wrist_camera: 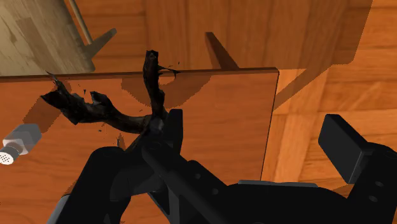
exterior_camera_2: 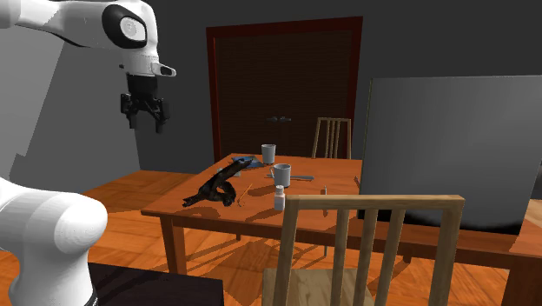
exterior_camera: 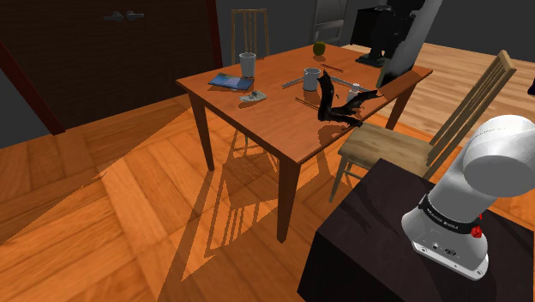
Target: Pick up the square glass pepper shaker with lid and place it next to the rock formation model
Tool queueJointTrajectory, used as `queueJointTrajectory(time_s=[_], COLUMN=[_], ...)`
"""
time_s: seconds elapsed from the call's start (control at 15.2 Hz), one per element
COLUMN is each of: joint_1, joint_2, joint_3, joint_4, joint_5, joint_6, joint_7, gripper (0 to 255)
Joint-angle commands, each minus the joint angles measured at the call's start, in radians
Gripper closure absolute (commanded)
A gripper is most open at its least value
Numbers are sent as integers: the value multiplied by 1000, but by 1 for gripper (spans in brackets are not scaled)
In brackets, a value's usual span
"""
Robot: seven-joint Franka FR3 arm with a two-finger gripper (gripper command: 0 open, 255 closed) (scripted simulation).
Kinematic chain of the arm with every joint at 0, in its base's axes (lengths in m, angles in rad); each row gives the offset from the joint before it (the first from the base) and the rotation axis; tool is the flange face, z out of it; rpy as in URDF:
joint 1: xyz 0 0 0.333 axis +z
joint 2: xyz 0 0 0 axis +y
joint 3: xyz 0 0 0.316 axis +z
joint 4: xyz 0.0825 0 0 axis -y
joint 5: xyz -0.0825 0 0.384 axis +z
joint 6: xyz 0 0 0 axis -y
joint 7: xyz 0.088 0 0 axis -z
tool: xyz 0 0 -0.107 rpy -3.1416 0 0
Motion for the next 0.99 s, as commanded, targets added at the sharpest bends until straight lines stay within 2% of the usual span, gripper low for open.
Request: queueJointTrajectory(time_s=[0.0, 0.46, 0.92], joint_1=[0, -40, -67], joint_2=[0, 62, 192], joint_3=[0, -116, -242], joint_4=[0, -89, -116], joint_5=[0, -83, -139], joint_6=[0, 175, 362], joint_7=[0, -143, -284], gripper=[0, 0, 0])
